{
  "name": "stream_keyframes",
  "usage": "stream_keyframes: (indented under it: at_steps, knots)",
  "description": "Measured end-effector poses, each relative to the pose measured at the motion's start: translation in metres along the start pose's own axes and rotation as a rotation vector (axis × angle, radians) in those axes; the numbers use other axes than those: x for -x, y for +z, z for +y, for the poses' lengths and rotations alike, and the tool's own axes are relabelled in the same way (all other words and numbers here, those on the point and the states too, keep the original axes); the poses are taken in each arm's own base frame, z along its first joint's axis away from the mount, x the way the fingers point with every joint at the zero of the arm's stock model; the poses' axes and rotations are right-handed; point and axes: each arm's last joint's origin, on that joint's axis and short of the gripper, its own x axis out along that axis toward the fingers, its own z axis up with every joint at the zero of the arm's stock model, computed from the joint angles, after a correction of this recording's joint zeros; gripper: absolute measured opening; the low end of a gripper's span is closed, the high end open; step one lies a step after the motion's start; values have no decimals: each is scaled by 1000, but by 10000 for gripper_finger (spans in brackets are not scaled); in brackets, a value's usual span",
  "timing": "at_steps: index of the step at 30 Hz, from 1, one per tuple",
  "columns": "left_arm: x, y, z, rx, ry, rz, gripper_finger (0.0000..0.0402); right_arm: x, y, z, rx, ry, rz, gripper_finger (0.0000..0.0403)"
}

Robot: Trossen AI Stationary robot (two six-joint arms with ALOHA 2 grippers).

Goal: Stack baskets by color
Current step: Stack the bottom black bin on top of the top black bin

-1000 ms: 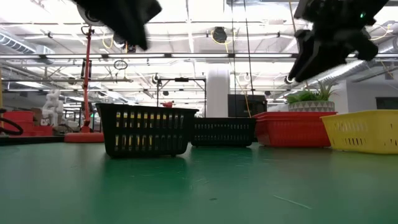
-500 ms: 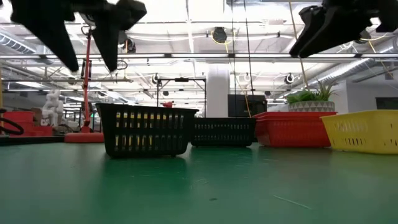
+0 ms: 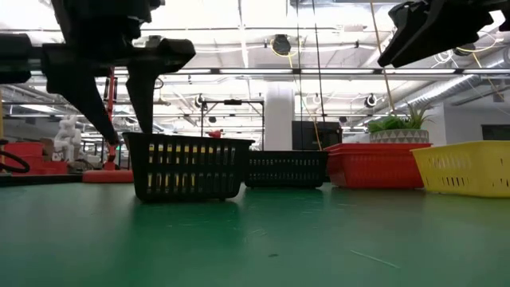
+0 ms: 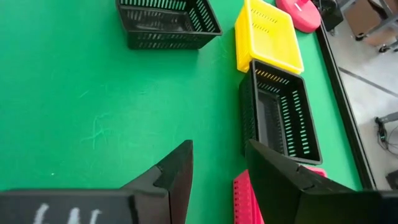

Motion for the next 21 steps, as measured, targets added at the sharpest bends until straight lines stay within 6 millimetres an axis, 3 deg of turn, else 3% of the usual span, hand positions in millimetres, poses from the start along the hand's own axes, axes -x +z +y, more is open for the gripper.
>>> stream_keyframes:
  at_steps: [9,21]
  knots:
    - [-8,-6,-5,-21,-8,9,101,0,0,0,-3,-1,0,143]
    - [-19,-7,-7,-38,29,-69,97,0,0,0,4,-2,0,143]
